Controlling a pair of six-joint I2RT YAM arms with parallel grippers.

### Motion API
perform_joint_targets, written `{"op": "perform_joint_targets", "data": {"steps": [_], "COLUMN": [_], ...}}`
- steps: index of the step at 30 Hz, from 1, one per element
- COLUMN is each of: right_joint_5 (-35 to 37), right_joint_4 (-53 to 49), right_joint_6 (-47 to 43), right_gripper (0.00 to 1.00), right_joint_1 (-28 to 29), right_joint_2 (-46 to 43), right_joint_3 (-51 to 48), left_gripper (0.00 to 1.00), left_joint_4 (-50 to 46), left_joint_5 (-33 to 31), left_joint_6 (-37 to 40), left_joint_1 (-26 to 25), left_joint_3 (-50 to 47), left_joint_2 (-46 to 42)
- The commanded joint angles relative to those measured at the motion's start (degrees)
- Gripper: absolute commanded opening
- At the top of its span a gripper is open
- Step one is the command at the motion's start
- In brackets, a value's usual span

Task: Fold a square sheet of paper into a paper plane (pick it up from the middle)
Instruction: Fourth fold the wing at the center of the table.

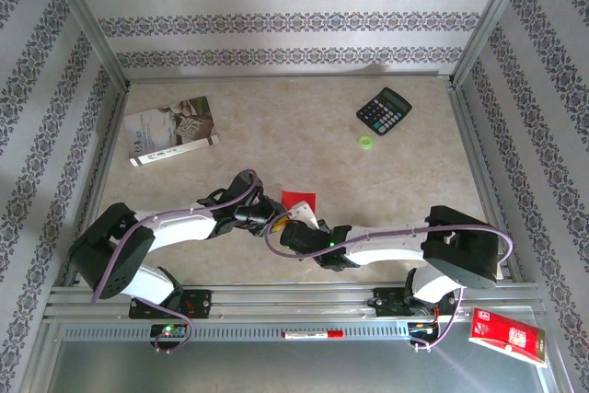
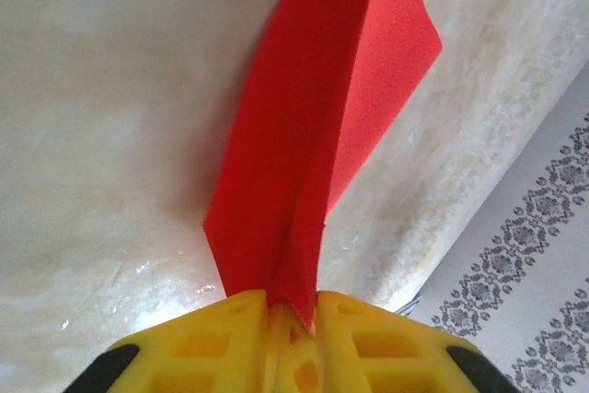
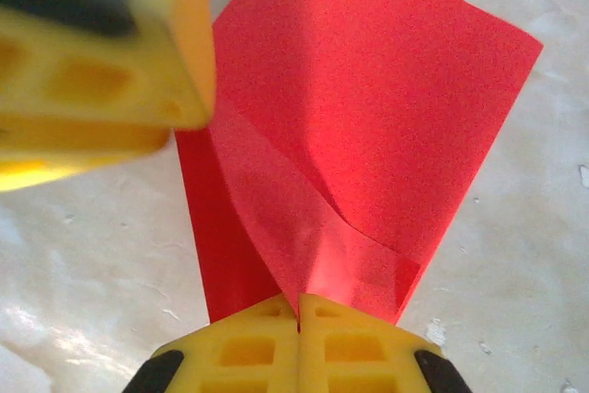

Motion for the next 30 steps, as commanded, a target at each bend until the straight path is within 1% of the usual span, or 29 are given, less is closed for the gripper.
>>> {"op": "perform_joint_targets", "data": {"steps": [1,2,4,6,9,12,15,18,21,23,25,27,30], "right_joint_5": [-1.15,-2.01,-3.2,-4.48,-5.83,-8.13,-9.47,-9.63,-9.71,-11.62,-13.25,-14.74,-15.3], "right_joint_4": [5.29,7.22,10.77,13.9,18.64,23.61,26.23,24.87,23.14,23.46,24.05,24.9,25.0], "right_joint_6": [-2.1,-2.47,-3.01,-3.79,-4.93,-5.7,-7.62,-9.72,-11.35,-11.38,-11.17,-11.27,-11.16], "right_gripper": [0.0,0.0,0.0,0.0,0.0,0.0,0.0,0.0,0.0,0.0,0.0,0.0,0.0], "right_joint_1": [-1.03,-1.38,-1.86,-2.28,-2.94,-4.14,-4.85,-5.42,-5.92,-7.03,-7.96,-8.28,-8.28], "right_joint_2": [-2.53,-3.07,-3.98,-4.75,-6.11,-7.33,-7.89,-8.07,-8.73,-8.87,-8.98,-8.96,-8.22], "right_joint_3": [-3.27,-4.51,-6.7,-8.49,-11.03,-13.36,-14.67,-13.99,-13.7,-14.33,-15.02,-15.54,-15.83], "left_gripper": [0.32,0.36,0.4,0.4,0.38,0.32,0.3,0.31,0.34,0.35,0.35,0.33,0.28], "left_joint_4": [-3.64,-5.16,-8.07,-9.68,-9.83,-9.53,-10.55,-10.87,-9.17,-8.69,-9.73,-9.63,-8.28], "left_joint_5": [-2.06,-2.61,-4.32,-5.4,-4.76,-3.8,-2.54,-1.43,-0.63,-0.22,-1.14,-1.42,0.32], "left_joint_6": [3.33,4.47,6.5,7.76,8.67,9.95,12.88,14.38,13.77,13.96,15.07,15.53,15.81], "left_joint_1": [0.48,0.71,0.88,0.9,0.87,0.86,0.9,1.03,2.09,3.11,3.77,3.96,4.0], "left_joint_3": [0.19,0.42,0.87,0.85,0.55,1.13,3.63,4.93,3.94,3.38,3.35,3.21,3.89], "left_joint_2": [-4.63,-5.98,-8.27,-9.8,-9.49,-8.54,-7.19,-5.82,-5.19,-5.0,-5.04,-5.01,-3.83]}}
